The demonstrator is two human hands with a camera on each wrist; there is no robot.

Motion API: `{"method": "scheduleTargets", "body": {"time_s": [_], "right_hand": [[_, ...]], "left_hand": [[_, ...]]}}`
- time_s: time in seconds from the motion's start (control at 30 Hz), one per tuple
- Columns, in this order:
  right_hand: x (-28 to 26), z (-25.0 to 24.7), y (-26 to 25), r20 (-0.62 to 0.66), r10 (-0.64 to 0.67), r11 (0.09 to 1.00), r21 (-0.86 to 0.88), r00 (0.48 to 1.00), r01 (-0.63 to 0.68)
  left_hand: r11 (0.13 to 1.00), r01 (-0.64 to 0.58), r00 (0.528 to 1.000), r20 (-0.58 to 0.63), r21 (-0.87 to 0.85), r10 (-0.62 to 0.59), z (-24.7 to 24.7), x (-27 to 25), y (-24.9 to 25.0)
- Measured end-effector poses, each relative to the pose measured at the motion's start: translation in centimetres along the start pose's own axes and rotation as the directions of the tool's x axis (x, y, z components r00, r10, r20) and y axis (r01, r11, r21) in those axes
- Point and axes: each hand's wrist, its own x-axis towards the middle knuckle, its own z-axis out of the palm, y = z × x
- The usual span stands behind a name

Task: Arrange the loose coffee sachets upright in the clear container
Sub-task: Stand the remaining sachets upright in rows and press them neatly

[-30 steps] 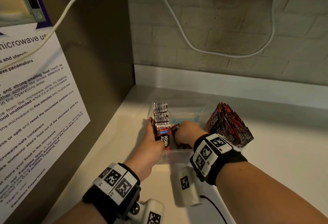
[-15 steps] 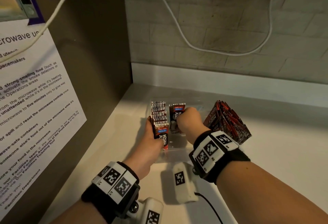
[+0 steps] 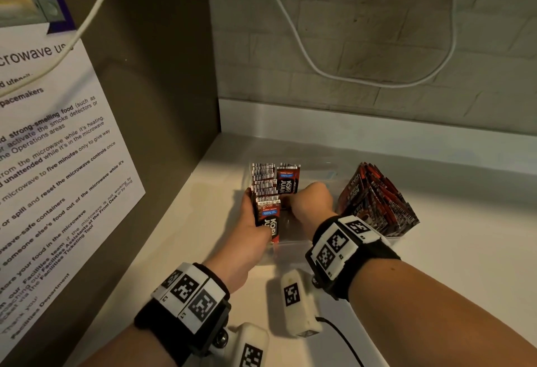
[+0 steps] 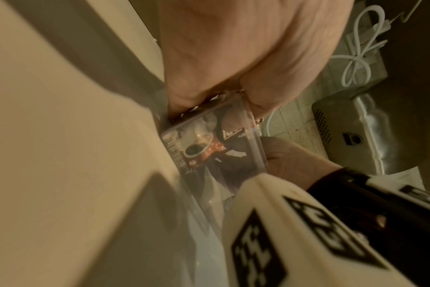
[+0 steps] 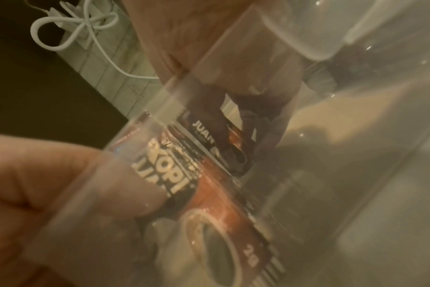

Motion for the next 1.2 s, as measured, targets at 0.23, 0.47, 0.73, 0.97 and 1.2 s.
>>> {"method": "scheduleTargets", "body": {"time_s": [0.23,0.47,0.73,0.97,1.2], "right_hand": [[0.2,0.0,0.0,-0.048,0.002,0.998,-0.058,0.999,-0.005],[0.2,0.3,-0.1,-0.057,-0.041,0.995,-0.091,0.998,0.035],[-0.4,-0.3,0.0,-0.013,-0.043,0.998,-0.045,0.999,0.042],[-0.8,-0.7,-0.5,-0.038,-0.057,0.995,-0.088,0.998,0.053],[-3.8,-6.0,-3.9,-0.128,-0.3,0.886,0.33,0.945,0.326]], "left_hand": [[1.0,-0.009,1.0,0.005,-0.026,0.009,0.1,0.0,0.1],[1.0,-0.008,1.0,0.001,-0.017,0.008,0.2,-0.3,0.3],[1.0,0.001,1.0,-0.016,-0.002,-0.001,0.2,-0.4,0.4],[0.999,0.01,1.0,-0.013,-0.044,-0.011,-0.4,-0.3,0.2],[0.751,-0.627,0.683,-0.317,0.208,0.658,0.6,-1.9,2.6]]}}
